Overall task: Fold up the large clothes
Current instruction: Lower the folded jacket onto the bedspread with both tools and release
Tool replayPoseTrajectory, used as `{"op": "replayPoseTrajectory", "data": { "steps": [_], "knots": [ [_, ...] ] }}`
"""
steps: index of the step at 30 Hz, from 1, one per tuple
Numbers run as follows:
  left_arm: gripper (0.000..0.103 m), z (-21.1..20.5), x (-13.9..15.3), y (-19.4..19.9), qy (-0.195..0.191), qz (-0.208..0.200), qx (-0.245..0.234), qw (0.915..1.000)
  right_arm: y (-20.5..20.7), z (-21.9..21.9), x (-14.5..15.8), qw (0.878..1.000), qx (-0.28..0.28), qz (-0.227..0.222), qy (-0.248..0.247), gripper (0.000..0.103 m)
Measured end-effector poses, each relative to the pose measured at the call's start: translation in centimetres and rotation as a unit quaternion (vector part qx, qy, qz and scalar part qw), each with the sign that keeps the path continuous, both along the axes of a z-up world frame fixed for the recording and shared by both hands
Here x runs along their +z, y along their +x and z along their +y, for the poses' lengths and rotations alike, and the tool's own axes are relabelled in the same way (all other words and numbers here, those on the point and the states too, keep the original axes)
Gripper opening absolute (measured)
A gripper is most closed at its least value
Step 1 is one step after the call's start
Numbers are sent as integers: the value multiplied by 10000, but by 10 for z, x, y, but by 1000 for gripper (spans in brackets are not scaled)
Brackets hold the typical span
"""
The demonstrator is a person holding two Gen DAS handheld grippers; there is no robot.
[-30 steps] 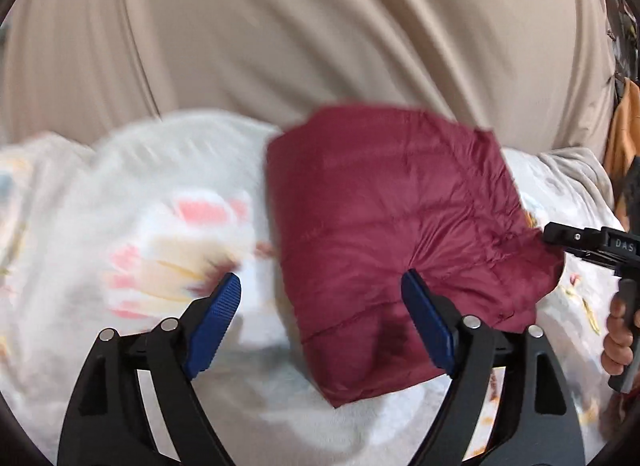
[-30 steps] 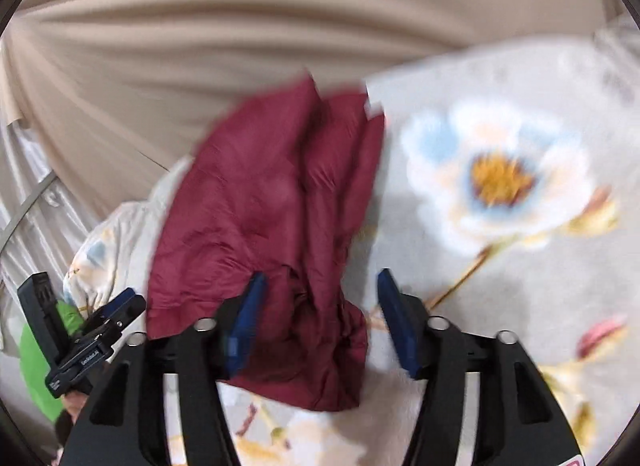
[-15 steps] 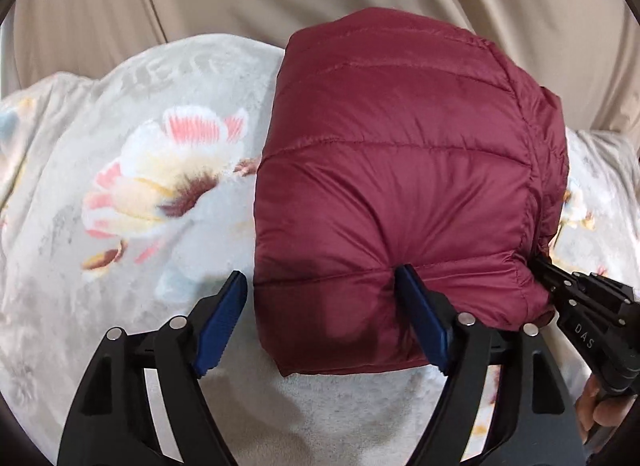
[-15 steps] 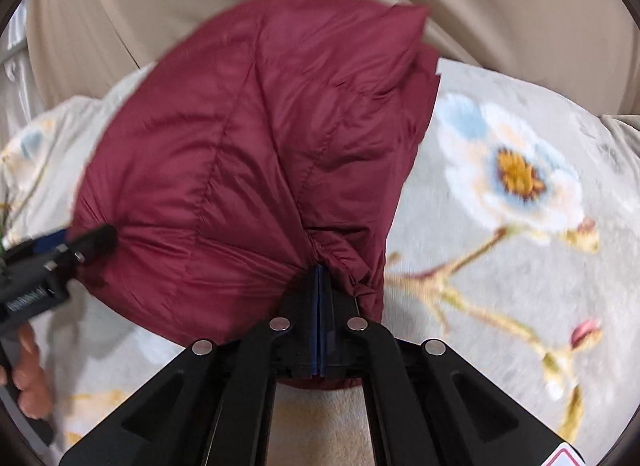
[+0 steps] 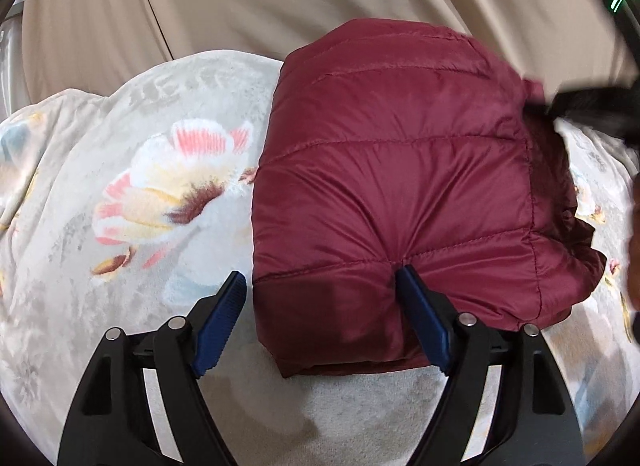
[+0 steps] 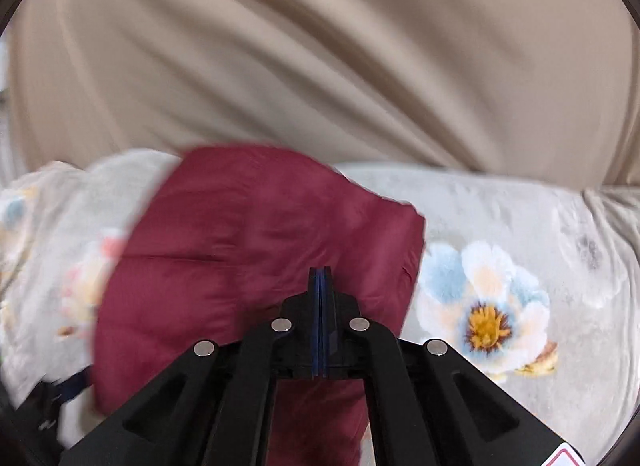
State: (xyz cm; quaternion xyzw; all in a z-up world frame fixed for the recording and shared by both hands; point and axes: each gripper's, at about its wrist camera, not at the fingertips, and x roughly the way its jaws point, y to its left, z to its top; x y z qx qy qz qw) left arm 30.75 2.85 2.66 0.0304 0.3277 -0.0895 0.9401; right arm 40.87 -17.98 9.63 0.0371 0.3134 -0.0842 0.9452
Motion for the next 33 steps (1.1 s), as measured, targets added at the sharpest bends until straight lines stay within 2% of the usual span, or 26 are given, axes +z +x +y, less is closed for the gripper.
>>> {"op": "replayPoseTrajectory", "data": {
  "steps": [2, 4, 6, 8, 9, 12, 14, 16, 19, 21, 24, 27, 29, 30, 32, 33],
  "knots": [
    [84, 0, -1, 1, -140, 64, -104, 9998, 15, -18, -34, 9992, -170, 318, 196, 0],
    [84, -2, -3, 1, -240, 148, -189, 9994, 15, -24, -52, 9989, -221, 328, 253, 0],
    [84, -5, -5, 0, -218, 163, -169, 9995, 12, -22, -61, 9993, -227, 299, 9, 0],
    [84, -7, -5, -1, -160, 154, -95, 9997, 11, -17, -59, 9991, -189, 336, -194, 0],
    [84, -6, -5, -2, -151, 155, -54, 9998, 5, -17, -52, 9992, -208, 319, -82, 0],
    [84, -4, -6, -2, -205, 174, -4, 9996, -28, -26, -28, 9963, -12, -39, 862, 0],
    [84, -4, -7, -1, -192, 166, 5, 9997, -53, -23, -20, 9946, 121, -171, 1017, 0],
    [84, -6, -7, -2, -158, 145, 14, 9998, -61, -15, -21, 9963, 179, -31, 841, 0],
    [84, -7, -7, -2, -143, 138, -3, 9998, -53, -9, -54, 9980, 125, 423, 459, 0],
    [85, -8, -7, -4, -104, 121, -8, 9999, -46, -8, -76, 9979, 113, 544, 324, 1],
    [85, -11, -6, -5, 21, 40, 66, 10000, -44, -1, -74, 9983, 89, 568, 68, 1],
    [83, -12, -1, -12, 118, -156, 59, 9998, -63, -6, -59, 9983, 123, 392, 416, 9],
    [84, -14, 4, -21, 186, -193, 87, 9996, -92, -7, -45, 9980, 150, 195, 588, 23],
    [84, -14, 7, -27, 171, -197, 93, 9996, -105, -6, -42, 9980, 141, 140, 595, 40],
    [84, -14, 12, -43, 124, -243, 78, 9996, -139, 1, -41, 9985, 175, 77, 514, 50],
    [88, -15, 14, -56, 131, -310, 93, 9994, -149, 4, -41, 9988, 194, 84, 447, 51]
  ]
}}
